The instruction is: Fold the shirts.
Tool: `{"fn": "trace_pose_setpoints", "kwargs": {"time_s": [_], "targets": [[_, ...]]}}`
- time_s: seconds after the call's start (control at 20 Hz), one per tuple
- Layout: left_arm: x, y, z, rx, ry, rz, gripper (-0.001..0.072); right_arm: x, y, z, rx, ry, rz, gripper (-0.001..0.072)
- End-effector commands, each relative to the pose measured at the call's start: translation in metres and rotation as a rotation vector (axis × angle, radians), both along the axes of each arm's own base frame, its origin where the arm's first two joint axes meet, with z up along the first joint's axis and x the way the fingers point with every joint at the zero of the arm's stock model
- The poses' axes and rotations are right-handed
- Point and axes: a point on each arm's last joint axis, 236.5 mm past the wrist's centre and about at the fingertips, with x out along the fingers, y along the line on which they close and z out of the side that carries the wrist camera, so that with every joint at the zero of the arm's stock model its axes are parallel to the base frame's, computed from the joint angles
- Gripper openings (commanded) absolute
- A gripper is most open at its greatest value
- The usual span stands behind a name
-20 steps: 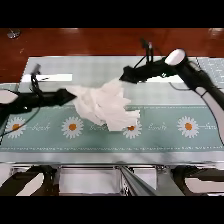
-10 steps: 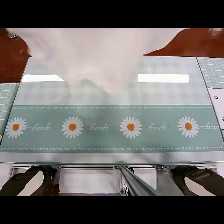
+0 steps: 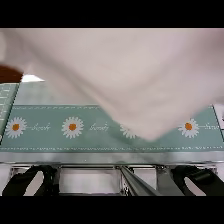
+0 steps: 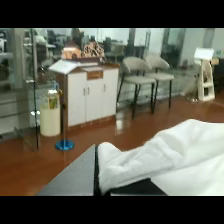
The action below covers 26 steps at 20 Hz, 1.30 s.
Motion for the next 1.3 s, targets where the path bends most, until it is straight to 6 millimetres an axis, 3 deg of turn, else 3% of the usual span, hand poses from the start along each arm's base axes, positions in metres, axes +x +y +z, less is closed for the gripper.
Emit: {"fn": "trace_pose_setpoints", "kwargs": {"time_s": [0.0,0.15,0.3,0.5,0.75,0.95,1.1,1.15,1.2,1.25], "targets": [[-0.020,-0.017,-0.050,0.121,0.173,-0.078,0.0021,-0.022,0.015,-0.025,-0.044,0.095,0.091,0.0029],[0.007,-0.014,-0.107,0.131,0.375,-0.117,0.0021,0.003,0.023,-0.079,-0.082,0.285,0.103,0.0029],[0.053,-0.006,-0.183,0.105,0.569,-0.143,0.0021,0.050,0.034,-0.152,-0.088,0.471,0.089,0.0029],[0.132,0.015,-0.277,-0.063,0.734,-0.044,0.0021,0.134,0.048,-0.250,-0.076,0.669,0.035,0.0029],[0.203,0.043,-0.348,-0.152,0.843,0.077,0.0021,0.256,0.066,-0.328,0.005,0.730,-0.054,0.0029],[0.234,0.036,-0.407,-0.166,0.982,0.076,0.0021,0.327,0.082,-0.385,0.097,0.831,-0.099,0.0029],[0.242,0.017,-0.450,-0.163,1.094,0.037,0.0032,0.344,0.096,-0.426,0.162,0.971,-0.045,0.0031],[0.242,0.010,-0.462,-0.168,1.133,0.027,0.0284,0.344,0.098,-0.439,0.185,1.031,-0.028,0.0097],[0.242,0.006,-0.470,-0.179,1.170,0.025,0.0692,0.343,0.099,-0.447,0.225,1.083,-0.013,0.0413],[0.239,0.004,-0.477,-0.173,1.197,0.016,0.0705,0.341,0.094,-0.448,0.265,1.126,0.005,0.0625]]}}
